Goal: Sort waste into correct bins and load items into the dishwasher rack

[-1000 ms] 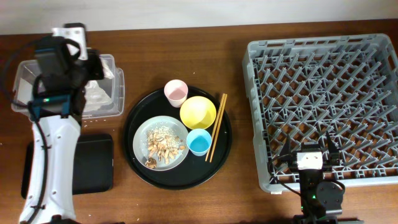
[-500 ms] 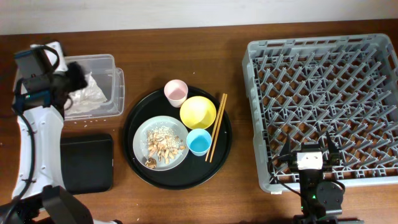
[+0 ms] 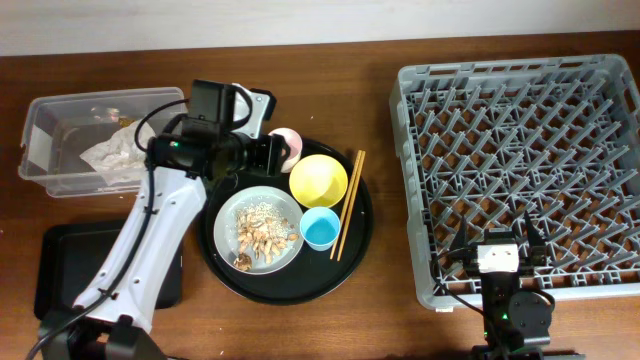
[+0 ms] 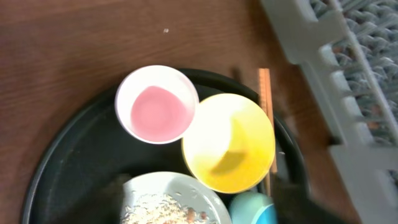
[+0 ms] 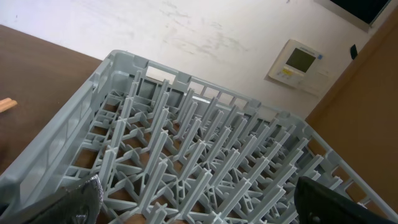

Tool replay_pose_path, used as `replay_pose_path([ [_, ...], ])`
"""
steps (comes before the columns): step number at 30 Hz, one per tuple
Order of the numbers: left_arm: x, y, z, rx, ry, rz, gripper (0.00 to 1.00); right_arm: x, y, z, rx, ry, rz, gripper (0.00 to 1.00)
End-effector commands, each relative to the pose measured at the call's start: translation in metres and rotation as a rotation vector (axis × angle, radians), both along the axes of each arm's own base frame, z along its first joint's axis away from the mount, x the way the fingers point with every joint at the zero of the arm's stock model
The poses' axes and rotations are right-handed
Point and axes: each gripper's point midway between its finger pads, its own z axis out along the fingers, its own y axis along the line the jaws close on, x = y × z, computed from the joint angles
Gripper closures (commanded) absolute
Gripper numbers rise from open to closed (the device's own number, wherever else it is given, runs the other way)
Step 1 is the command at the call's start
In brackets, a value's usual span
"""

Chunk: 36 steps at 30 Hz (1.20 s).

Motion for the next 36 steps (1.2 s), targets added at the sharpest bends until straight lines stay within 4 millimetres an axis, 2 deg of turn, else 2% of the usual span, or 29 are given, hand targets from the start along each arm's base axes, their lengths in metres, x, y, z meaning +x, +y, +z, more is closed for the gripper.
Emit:
replay_pose_path([
  [1,0.002,0.006,0.008,0.084,-0.053,0.029,0.01,0.0,-0.003,-0.003,0.004,0.003,-0.017,0.01],
  [4,0.002,0.006,0.008,0.088,-0.054,0.031,0.01,0.0,-0.003,-0.003,0.004,0.003,-0.017,0.01],
  [6,0.015,0.05,0.007,0.262,-0.097,0.21,0.01,0.0,-0.003,-0.003,0.004,0.003,-0.017,0.01],
  [8,0.019,0.099,0.009,0.35,-0.097,0.431,0.01,-0.001,-0.003,-0.003,0.004,0.003,-0.017,0.01],
  [11,0.012,0.16,0.003,0.329,-0.021,0.652,0.01,0.0,-0.003,-0.003,0.004,0.003,-0.017,0.01],
  [14,-0.004,0.217,-0.003,0.307,0.054,0.845,0.01,0.0,-0.003,-0.003,0.004,0.003,-0.017,0.01],
  [16,-0.006,0.228,-0.003,0.307,0.058,0.873,0.01,-0.001,-0.003,-0.003,0.004,0.003,-0.017,0.01],
  [24,-0.006,0.228,-0.003,0.307,0.059,0.875,0.01,0.0,0.0,-0.003,0.01,0.002,-0.001,0.01],
  [26,-0.006,0.228,-0.003,0.307,0.059,0.875,0.01,0.0,0.046,0.001,0.034,-0.012,0.269,0.01],
  [27,-0.006,0.228,-0.003,0.307,0.059,0.875,0.01,-0.008,0.08,0.002,0.045,-0.011,0.469,0.01],
  [28,-0.006,0.228,-0.003,0.307,0.059,0.875,0.01,-0.028,0.121,0.007,0.051,-0.028,0.737,0.01],
  [30,-0.006,0.228,-0.003,0.307,0.059,0.875,0.01,-0.071,0.163,0.034,-0.012,-0.155,1.088,0.01],
  [31,-0.006,0.228,-0.003,0.307,0.059,0.875,0.01,-0.093,0.174,0.051,-0.088,-0.257,1.212,0.01],
  [32,-0.006,0.228,-0.003,0.307,0.059,0.875,0.01,-0.102,0.177,0.063,-0.131,-0.325,1.245,0.01],
  [34,-0.006,0.228,-0.003,0.307,0.059,0.875,0.01,-0.107,0.175,0.083,-0.078,-0.375,1.241,0.01],
  [36,-0.006,0.228,-0.003,0.307,0.059,0.875,0.01,-0.101,0.166,0.104,0.082,-0.392,1.167,0.01],
])
